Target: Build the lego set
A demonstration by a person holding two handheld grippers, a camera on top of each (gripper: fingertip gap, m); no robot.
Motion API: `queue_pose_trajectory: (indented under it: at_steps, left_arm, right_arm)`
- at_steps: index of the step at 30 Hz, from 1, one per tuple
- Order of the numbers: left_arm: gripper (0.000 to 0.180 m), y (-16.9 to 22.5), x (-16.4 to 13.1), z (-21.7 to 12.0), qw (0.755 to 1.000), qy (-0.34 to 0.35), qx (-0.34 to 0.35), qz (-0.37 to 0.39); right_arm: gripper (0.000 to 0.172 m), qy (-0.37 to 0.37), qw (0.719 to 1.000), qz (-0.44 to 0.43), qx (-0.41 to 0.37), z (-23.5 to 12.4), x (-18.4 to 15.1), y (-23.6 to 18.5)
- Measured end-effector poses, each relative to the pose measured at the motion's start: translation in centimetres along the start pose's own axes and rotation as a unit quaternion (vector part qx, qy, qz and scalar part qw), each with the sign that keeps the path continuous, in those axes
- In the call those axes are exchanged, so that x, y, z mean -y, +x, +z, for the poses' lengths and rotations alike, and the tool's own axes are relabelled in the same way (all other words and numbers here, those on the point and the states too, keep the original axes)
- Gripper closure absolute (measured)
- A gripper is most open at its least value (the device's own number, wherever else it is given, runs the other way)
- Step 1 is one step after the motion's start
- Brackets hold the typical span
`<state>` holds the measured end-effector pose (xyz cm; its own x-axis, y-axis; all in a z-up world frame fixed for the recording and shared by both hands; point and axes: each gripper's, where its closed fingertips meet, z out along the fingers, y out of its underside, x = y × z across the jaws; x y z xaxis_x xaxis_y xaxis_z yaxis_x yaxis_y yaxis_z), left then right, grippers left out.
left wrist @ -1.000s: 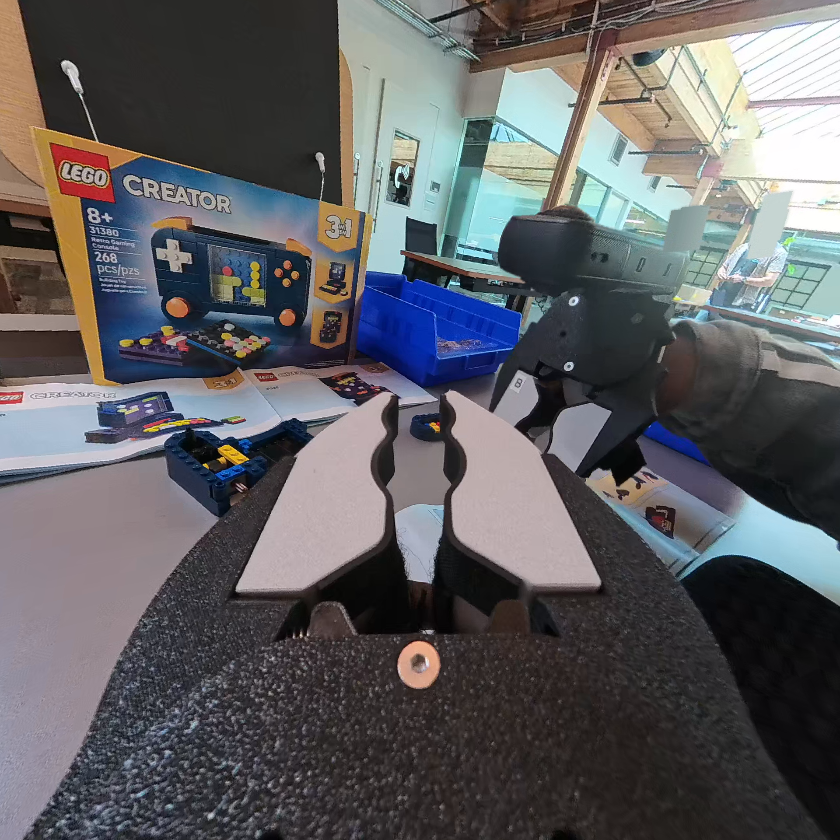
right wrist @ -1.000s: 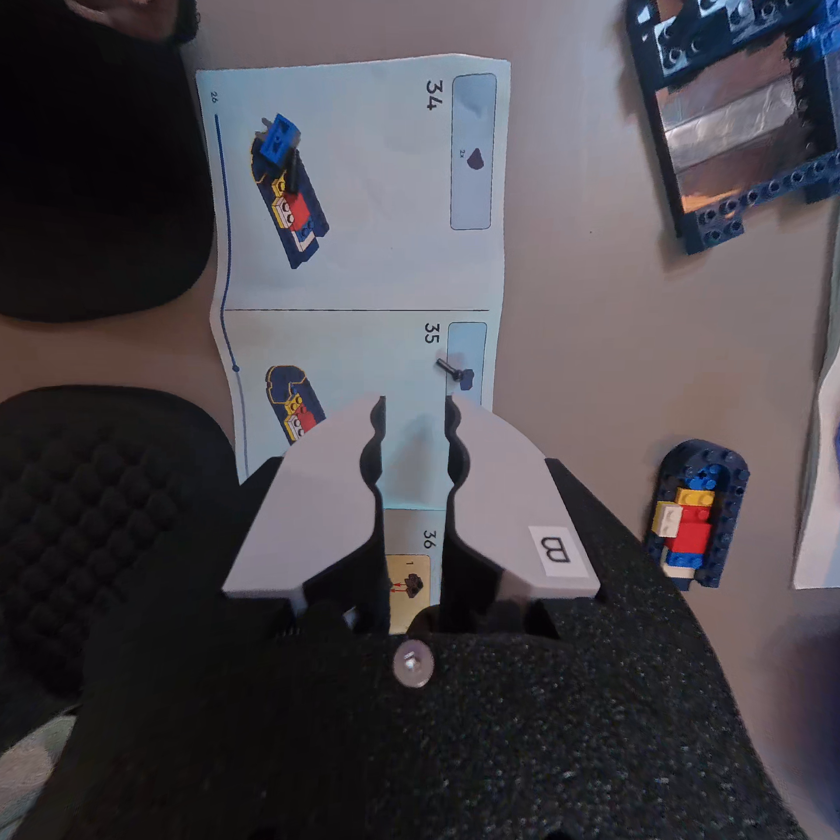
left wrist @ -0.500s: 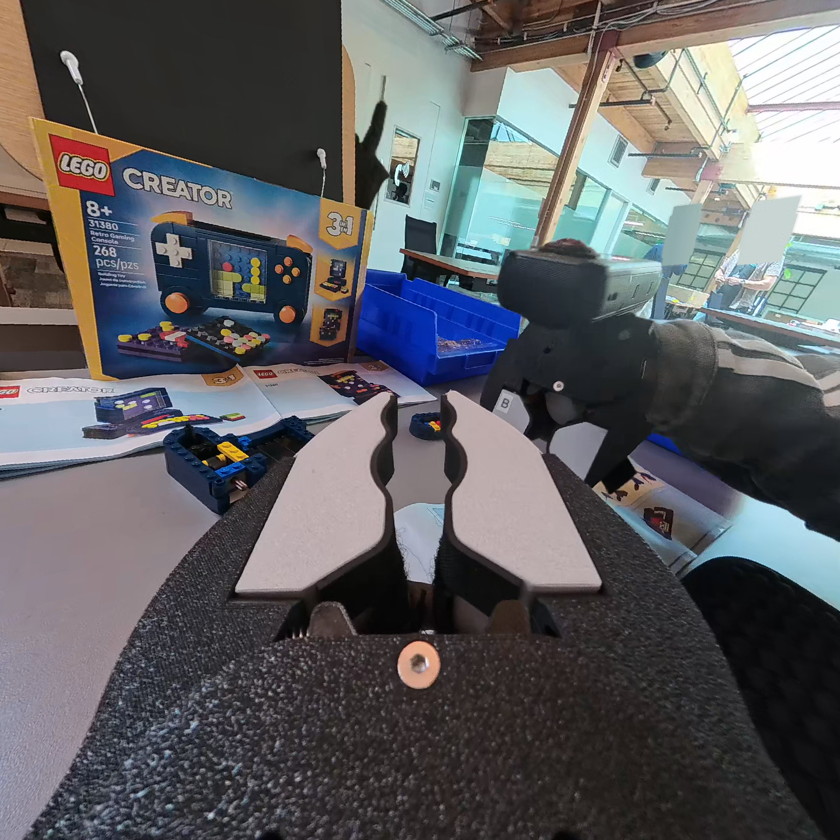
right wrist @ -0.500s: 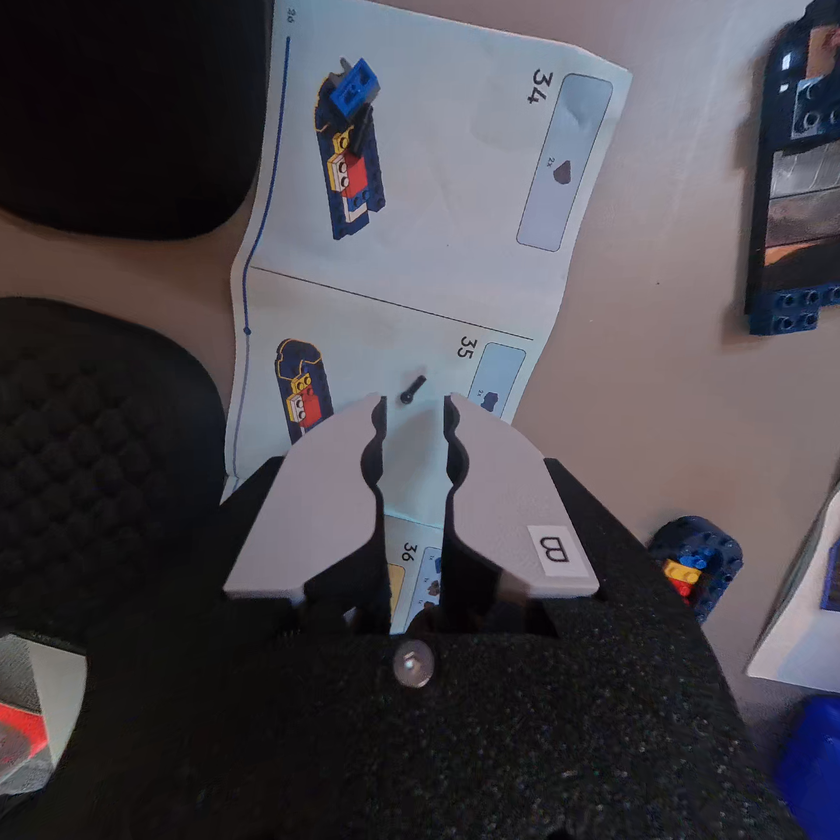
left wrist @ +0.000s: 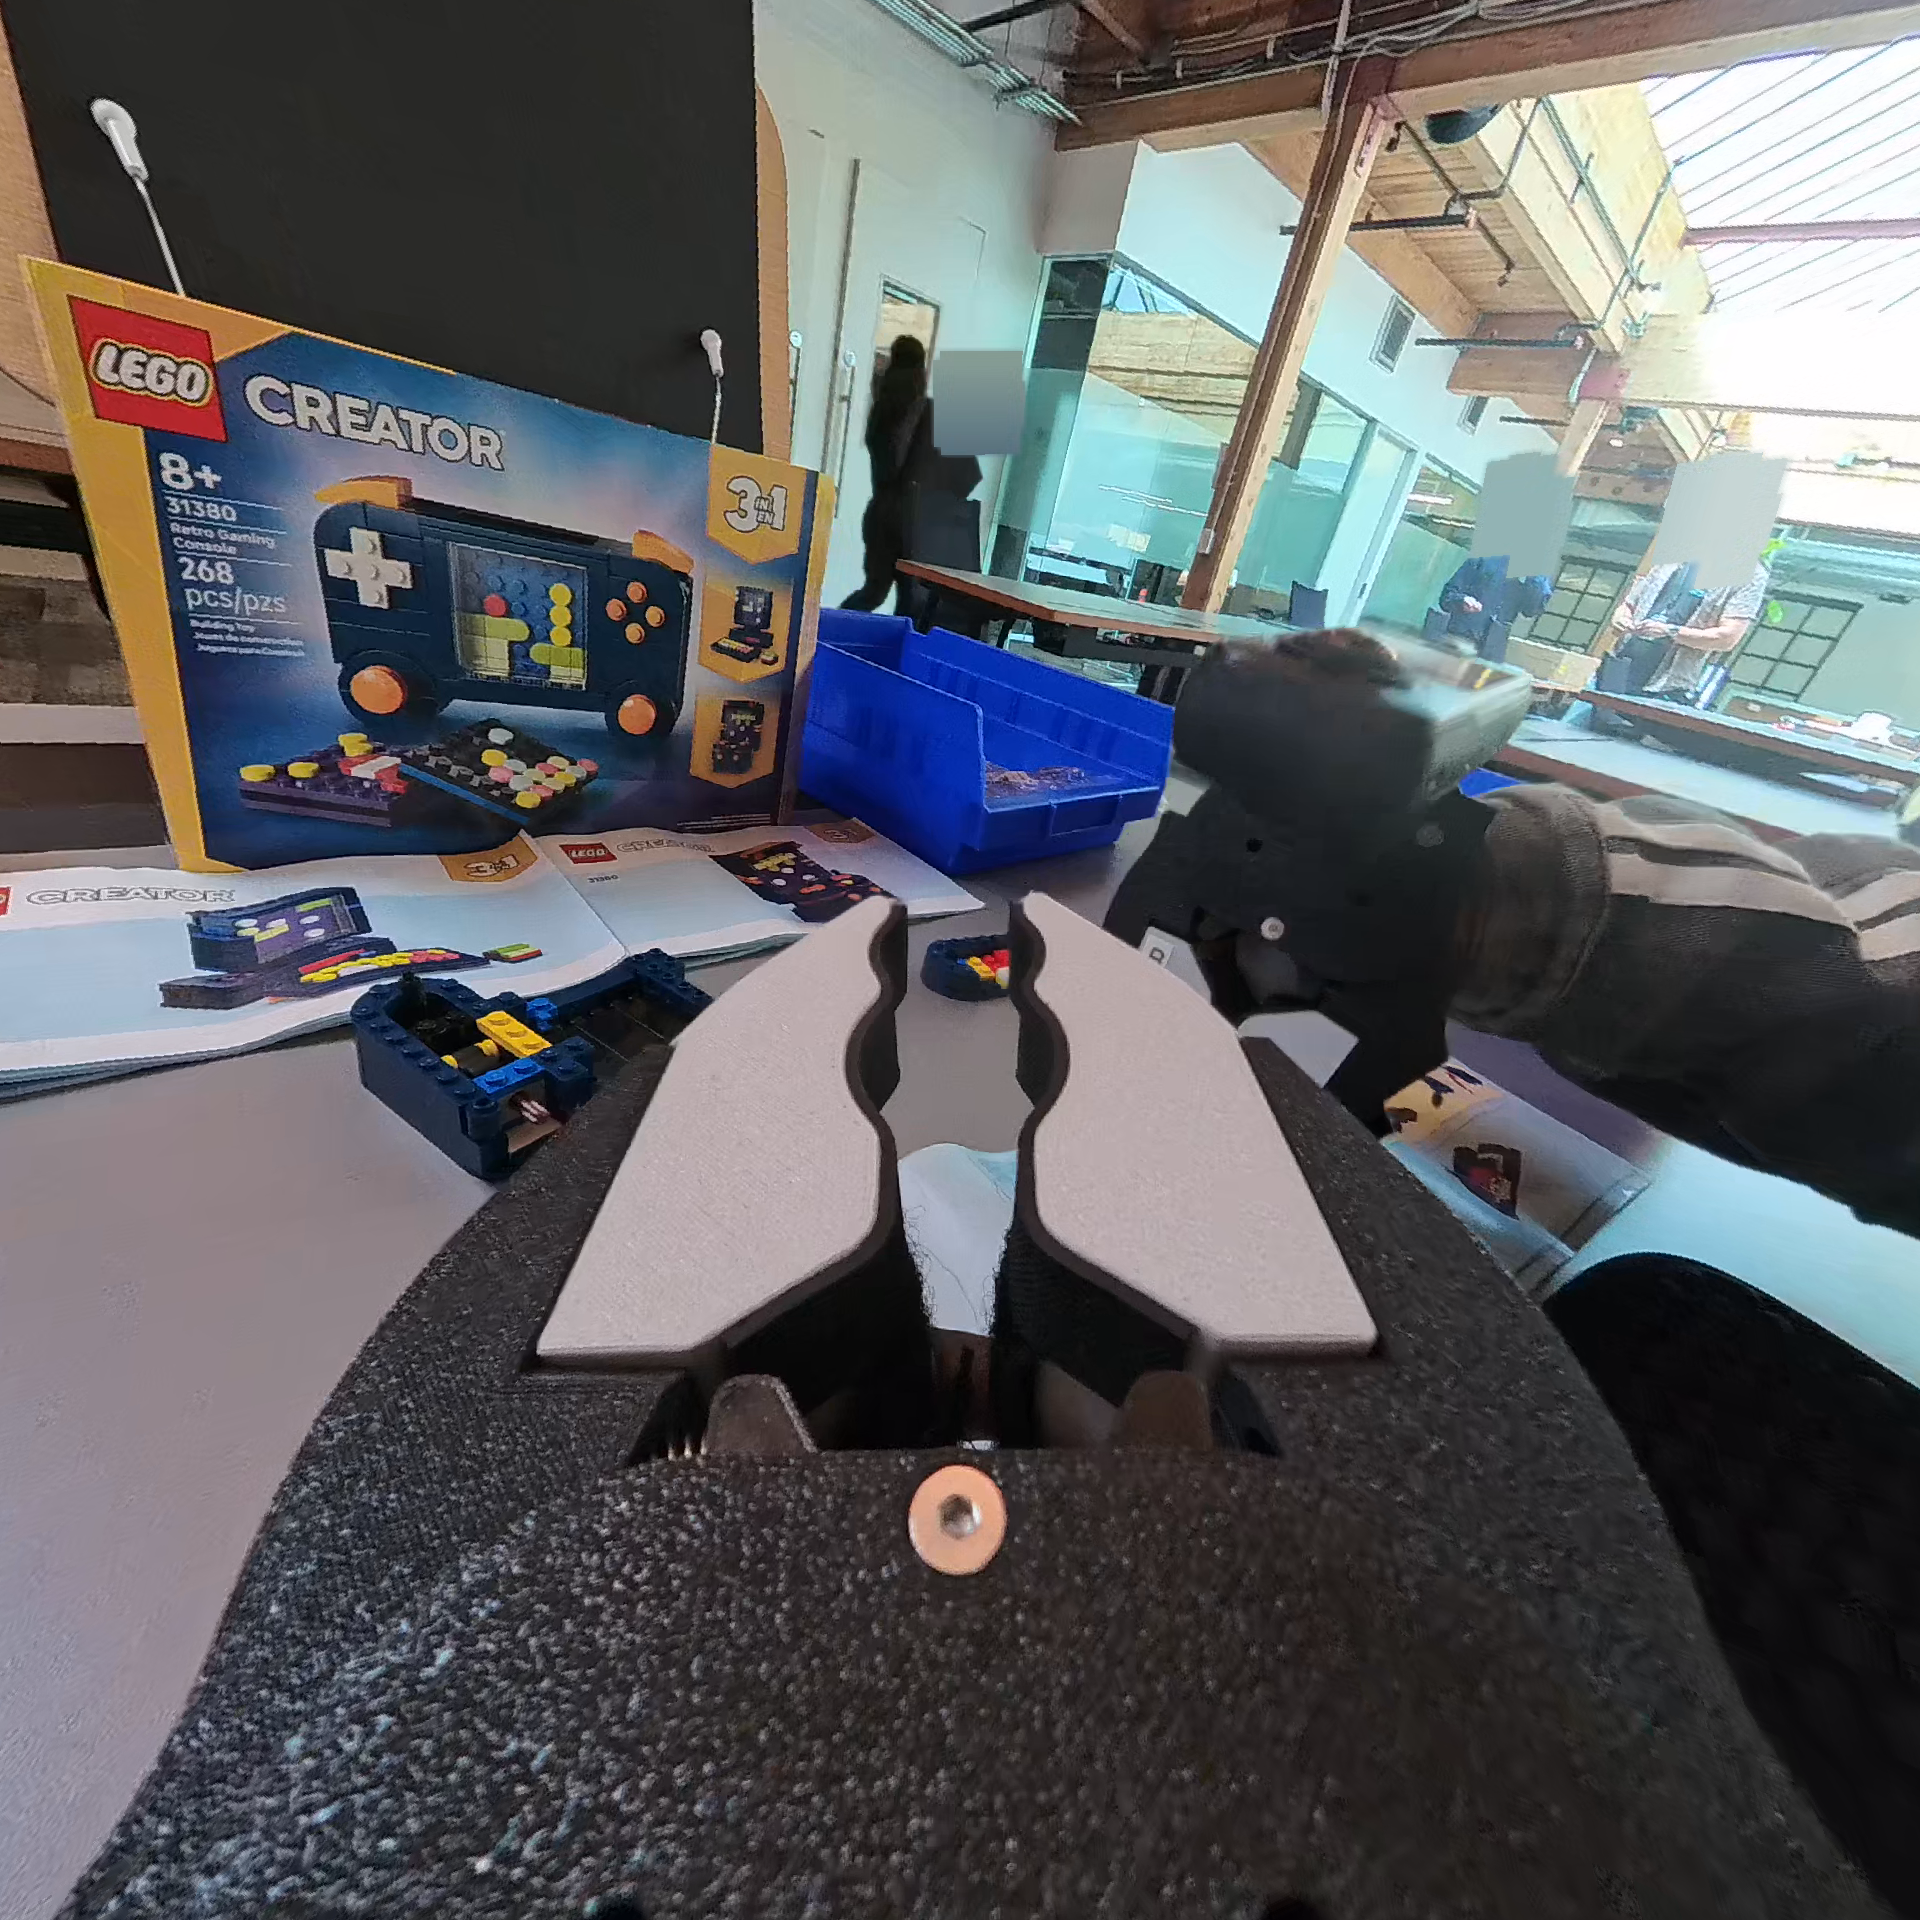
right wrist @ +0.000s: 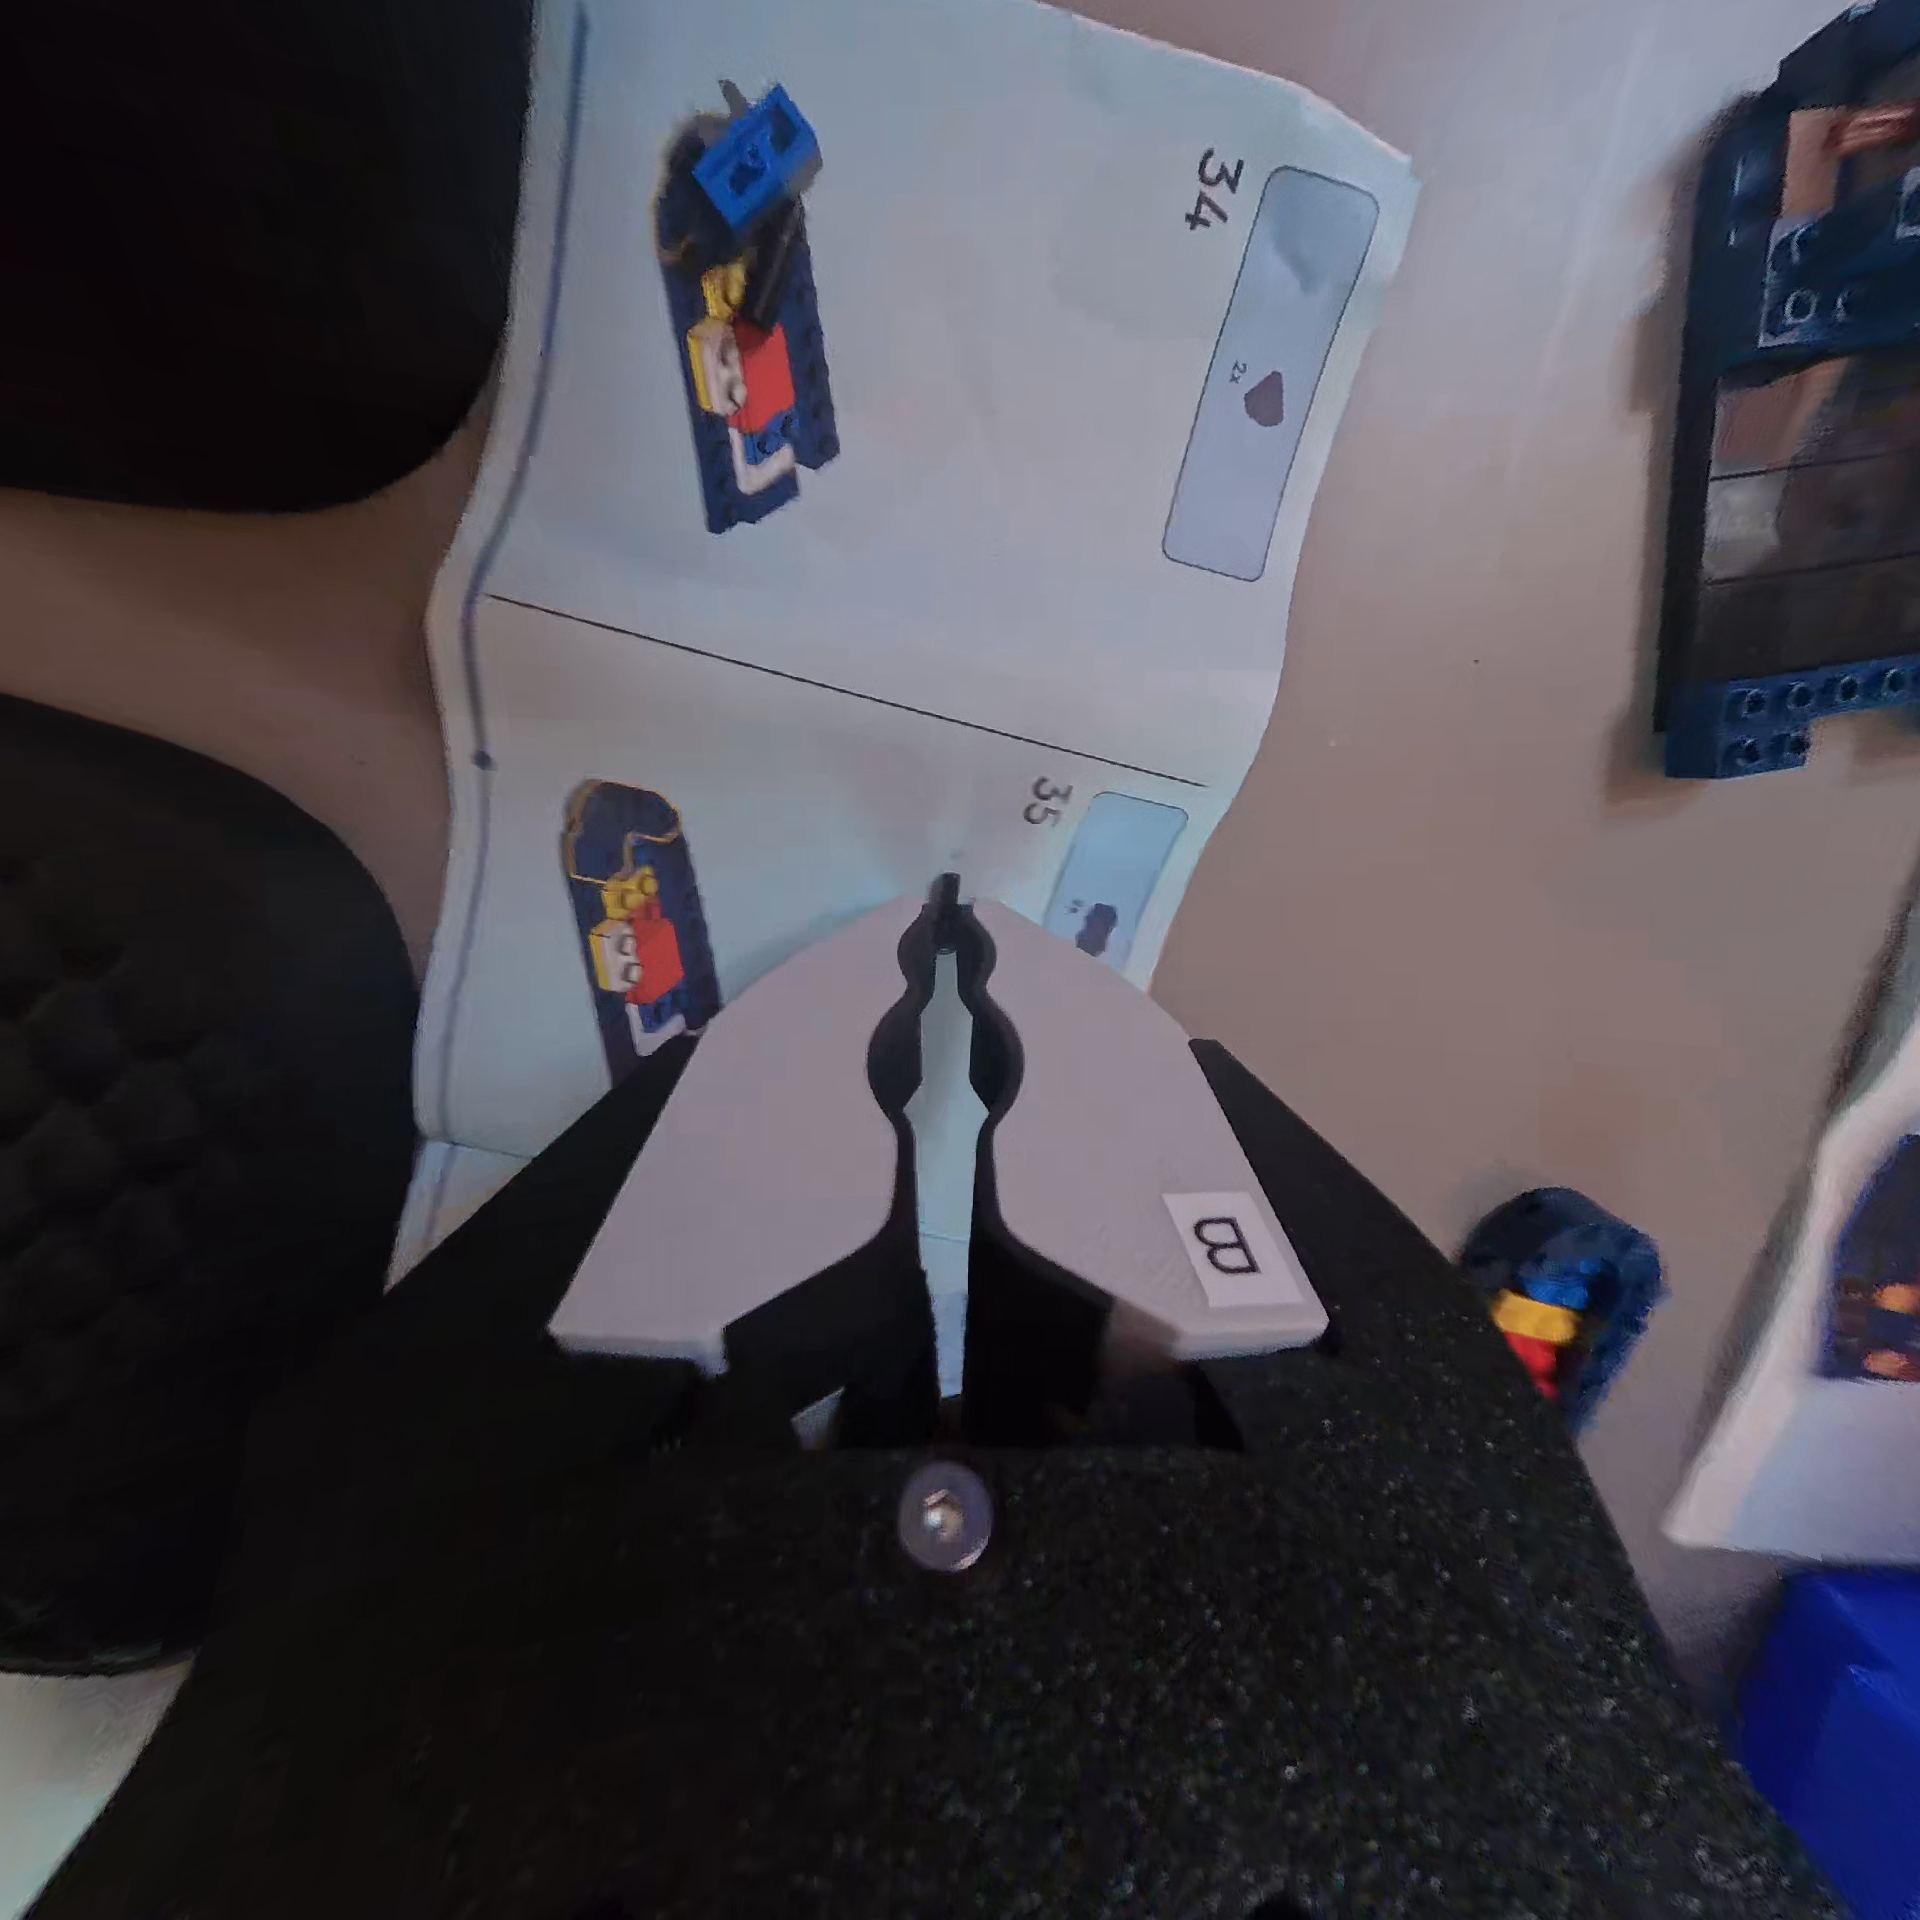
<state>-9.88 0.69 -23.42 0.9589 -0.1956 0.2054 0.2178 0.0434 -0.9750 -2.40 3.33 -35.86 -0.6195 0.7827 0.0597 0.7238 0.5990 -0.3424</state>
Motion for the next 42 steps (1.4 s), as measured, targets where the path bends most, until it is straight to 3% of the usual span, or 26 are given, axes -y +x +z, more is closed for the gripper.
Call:
queue_pose_trajectory:
  at_steps: [2,4,6,8,10,12,16,21,34,37,39,40,42]
  left_arm:
    - [0.162,0.5,-0.2,0.1,1.0,-0.007,-0.015,-0.001]
    - [0.159,1.2,0.0,0.1,0.999,-0.004,-0.034,-0.002]
    - [0.148,3.0,1.0,0.0,0.996,0.026,-0.088,-0.008]
    - [0.147,5.1,2.0,-0.3,0.989,0.062,-0.132,0.03]
    - [0.146,6.1,2.1,-0.2,0.984,0.068,-0.105,0.125]
    - [0.147,7.7,2.1,0.0,0.971,0.075,-0.077,0.213]
    - [0.154,10.5,1.8,0.7,0.954,0.078,-0.059,0.284]
    - [0.165,10.6,0.6,1.1,0.937,0.057,-0.042,0.342]
    - [0.175,10.4,0.1,1.1,0.944,0.046,-0.056,0.322]
    - [0.176,11.0,0.6,0.5,0.962,0.064,-0.116,0.239]
    - [0.176,11.5,1.1,0.0,0.971,0.075,-0.183,0.134]
    - [0.176,11.8,1.3,-0.3,0.969,0.074,-0.226,0.066]
    - [0.176,12.4,1.2,-1.0,0.943,0.049,-0.32,-0.071]
  right_arm:
    - [0.169,0.112,0.993,0.04,0.013,-1.2,1.6,-0.6]
    - [0.169,0.294,0.952,0.089,-0.001,-5.0,4.3,-0.5]
    - [0.169,0.474,0.857,0.201,0.02,-10.1,5.8,0.0]
    - [0.17,0.606,0.719,0.329,0.086,-14.0,5.7,0.5]
    - [0.17,0.659,0.625,0.401,0.124,-14.9,5.3,0.0]
    - [0.17,0.685,0.568,0.433,0.14,-14.9,5.6,-1.0]
    - [0.17,0.728,0.461,0.471,0.19,-15.2,5.7,-2.2]
    - [0.17,0.731,0.445,0.481,0.19,-14.5,5.7,-2.8]
    - [0.17,0.718,0.472,0.474,0.191,-13.7,6.2,-3.3]
    - [0.17,0.714,0.513,0.438,0.19,-14.3,6.5,-4.0]
    - [0.156,0.712,0.557,0.387,0.183,-15.1,6.6,-4.7]
    - [0.152,0.712,0.587,0.343,0.176,-15.7,6.6,-5.4]
    - [0.15,0.683,0.677,0.243,0.131,-16.0,6.4,-6.4]
